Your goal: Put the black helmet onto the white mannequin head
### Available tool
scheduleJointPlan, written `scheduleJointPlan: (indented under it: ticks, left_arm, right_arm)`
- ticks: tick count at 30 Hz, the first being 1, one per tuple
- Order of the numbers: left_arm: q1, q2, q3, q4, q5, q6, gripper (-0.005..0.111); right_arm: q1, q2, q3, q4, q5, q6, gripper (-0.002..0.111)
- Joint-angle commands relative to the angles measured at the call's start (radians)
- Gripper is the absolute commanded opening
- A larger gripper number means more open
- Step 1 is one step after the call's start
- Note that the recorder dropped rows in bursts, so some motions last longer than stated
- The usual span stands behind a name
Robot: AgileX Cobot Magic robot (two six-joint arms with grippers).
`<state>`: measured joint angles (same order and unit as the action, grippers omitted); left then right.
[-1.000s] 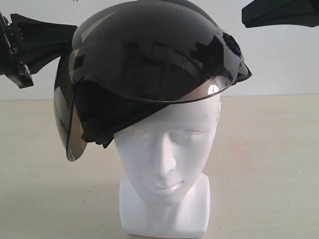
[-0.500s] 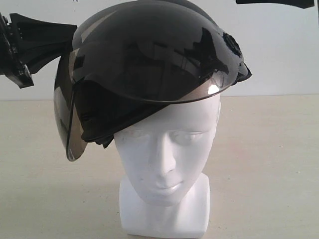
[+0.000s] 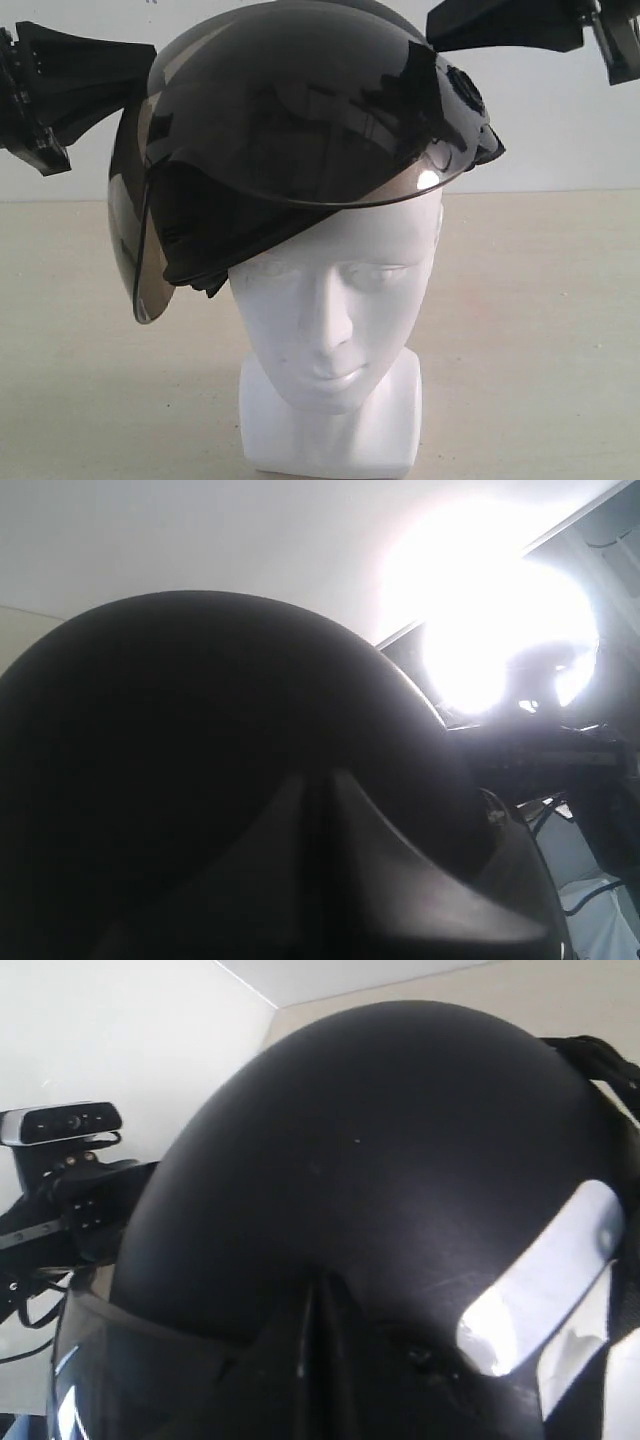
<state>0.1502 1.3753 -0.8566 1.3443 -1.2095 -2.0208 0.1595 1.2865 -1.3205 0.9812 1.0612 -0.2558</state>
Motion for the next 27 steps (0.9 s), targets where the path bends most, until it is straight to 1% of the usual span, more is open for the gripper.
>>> scheduleJointPlan:
  ticks: [1,7,13,18,27]
  left_arm:
    - [-0.010,0.003,-0.005,-0.002,-0.012,-0.005,0.004]
    - [-0.010,0.003,-0.005,-0.007,-0.012,-0.005,0.004]
    - [-0.010,0.003,-0.005,-0.074,-0.012,-0.005,0.004]
    - [-0.010,0.003,-0.005,-0.076,-0.012,-0.005,0.004]
    - [-0.010,0.003,-0.005,-0.080,-0.012,-0.005,0.004]
  right_arm:
    - [0.001,-0.007,0.033,-0.059,0.014,0.015,0.000]
    - [0.001,-0.007,0.067,-0.118,0.026,0.015,0.000]
    - [0.001,-0.007,0.067,-0.178,0.061,0.020,0.000]
    - [0.001,-0.009,0.067,-0.250,0.075,0.050,0.000]
    - [0.001,-0.009,0.092,-0.255,0.073,0.053,0.000]
